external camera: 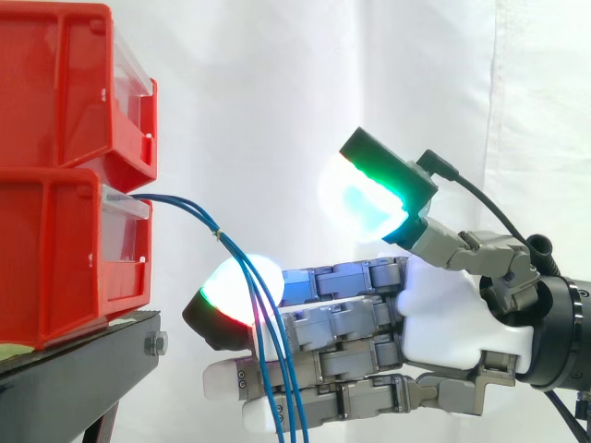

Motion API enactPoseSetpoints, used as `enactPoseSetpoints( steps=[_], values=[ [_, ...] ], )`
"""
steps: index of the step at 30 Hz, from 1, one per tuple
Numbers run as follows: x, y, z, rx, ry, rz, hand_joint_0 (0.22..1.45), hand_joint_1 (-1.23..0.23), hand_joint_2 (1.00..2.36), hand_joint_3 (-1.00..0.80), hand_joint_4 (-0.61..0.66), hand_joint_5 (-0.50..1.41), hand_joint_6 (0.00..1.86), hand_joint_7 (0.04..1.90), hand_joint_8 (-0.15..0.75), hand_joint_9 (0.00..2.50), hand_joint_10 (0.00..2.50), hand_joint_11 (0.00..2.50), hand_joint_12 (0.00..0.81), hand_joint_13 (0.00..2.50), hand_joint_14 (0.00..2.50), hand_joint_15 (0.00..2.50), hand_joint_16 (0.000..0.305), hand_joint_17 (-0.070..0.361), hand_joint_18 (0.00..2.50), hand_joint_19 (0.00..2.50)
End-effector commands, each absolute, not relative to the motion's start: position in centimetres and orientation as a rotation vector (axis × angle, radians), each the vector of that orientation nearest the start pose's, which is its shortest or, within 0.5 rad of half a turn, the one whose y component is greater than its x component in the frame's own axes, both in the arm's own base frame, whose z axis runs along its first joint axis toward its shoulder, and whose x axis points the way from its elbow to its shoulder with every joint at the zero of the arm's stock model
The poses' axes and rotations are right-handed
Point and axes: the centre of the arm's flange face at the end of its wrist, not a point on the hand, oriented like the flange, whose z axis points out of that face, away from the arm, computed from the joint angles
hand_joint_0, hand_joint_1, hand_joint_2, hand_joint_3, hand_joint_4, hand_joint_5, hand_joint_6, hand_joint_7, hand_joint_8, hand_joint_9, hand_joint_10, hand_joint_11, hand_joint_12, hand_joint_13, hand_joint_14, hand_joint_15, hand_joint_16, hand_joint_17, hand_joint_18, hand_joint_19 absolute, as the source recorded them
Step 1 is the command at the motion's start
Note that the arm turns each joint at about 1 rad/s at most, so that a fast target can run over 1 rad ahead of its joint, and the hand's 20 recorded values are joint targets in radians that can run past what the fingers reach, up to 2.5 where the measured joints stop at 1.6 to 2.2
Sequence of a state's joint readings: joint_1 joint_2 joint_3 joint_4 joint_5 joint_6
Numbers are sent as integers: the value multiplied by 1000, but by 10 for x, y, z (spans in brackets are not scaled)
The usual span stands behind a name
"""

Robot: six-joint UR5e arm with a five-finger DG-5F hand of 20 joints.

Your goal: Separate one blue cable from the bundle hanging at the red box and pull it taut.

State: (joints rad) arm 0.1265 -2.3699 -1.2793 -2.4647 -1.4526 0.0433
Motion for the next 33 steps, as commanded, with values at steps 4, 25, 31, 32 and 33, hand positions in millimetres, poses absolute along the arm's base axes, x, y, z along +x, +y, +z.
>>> enactPoseSetpoints(
  steps=[4, 25, 31, 32, 33],
  values=[
    [775, -47, 188, 1113, 1053, 1345, 606, -736, 1012, -360, 198, -141, 500, 1268, 286, 694, 13, 484, 296, 541, 9, 240, 34, 75, 414, 262],
    [784, -53, 167, 1138, 1032, 1407, 561, -688, 1001, -484, 232, -159, 502, 1167, 287, 706, 16, 539, 305, 615, 12, 326, 34, 77, 451, 282],
    [786, -55, 169, 1129, 1025, 1406, 562, -649, 1002, -473, 238, -148, 502, 1164, 289, 714, 16, 536, 304, 612, 12, 319, 34, 76, 450, 283],
    [786, -56, 170, 1128, 1023, 1404, 562, -636, 1003, -466, 237, -147, 502, 1166, 289, 716, 14, 538, 305, 611, 12, 323, 34, 76, 449, 291],
    [787, -56, 172, 1123, 1020, 1405, 563, -634, 1003, -465, 237, -146, 502, 1166, 288, 716, 16, 529, 304, 611, 12, 319, 34, 76, 449, 291]
  ],
)
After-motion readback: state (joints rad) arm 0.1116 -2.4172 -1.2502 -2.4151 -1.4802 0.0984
